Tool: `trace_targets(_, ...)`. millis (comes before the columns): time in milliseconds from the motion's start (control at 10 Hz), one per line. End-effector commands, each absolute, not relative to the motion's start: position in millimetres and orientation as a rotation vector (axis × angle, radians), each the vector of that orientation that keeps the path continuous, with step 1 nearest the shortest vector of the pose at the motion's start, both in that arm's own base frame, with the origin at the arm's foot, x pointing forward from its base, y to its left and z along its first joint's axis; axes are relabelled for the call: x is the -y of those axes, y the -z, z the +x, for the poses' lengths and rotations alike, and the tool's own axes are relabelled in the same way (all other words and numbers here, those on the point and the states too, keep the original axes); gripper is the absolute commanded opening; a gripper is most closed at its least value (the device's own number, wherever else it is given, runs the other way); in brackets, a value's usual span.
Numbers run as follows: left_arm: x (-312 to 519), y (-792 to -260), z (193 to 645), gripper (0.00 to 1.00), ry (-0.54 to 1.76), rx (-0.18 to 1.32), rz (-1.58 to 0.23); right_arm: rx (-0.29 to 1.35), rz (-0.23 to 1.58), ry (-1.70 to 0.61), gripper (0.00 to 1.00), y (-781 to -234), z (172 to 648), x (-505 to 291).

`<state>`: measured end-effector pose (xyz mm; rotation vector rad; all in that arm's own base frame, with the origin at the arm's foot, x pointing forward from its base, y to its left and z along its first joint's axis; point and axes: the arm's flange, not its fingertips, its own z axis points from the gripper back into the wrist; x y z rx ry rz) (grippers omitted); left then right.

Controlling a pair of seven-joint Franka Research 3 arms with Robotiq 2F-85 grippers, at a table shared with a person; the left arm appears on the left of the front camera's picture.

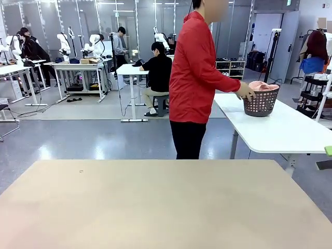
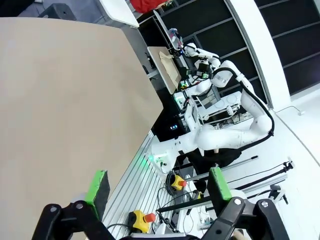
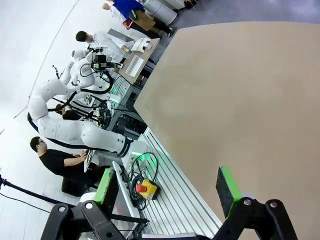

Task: Fold the towel.
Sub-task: Grab the top end of the 100 cm Hotel Towel extended by the human.

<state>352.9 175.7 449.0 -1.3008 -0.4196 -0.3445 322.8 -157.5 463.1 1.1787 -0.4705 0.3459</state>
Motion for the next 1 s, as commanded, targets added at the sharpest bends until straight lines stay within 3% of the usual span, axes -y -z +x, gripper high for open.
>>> trace_targets(0,-181.2,-449.8,349.4,1.0,0.349,0.432,-1.294,0.487,1.189,-0.35,1.0,-464.9,317.6,163.7)
trace_targets(900,-181.2,-449.8,349.4,1.0,0.349,0.432,-1.294,0.487,1.189,-0.35,1.0,-464.9,317.6,163.7)
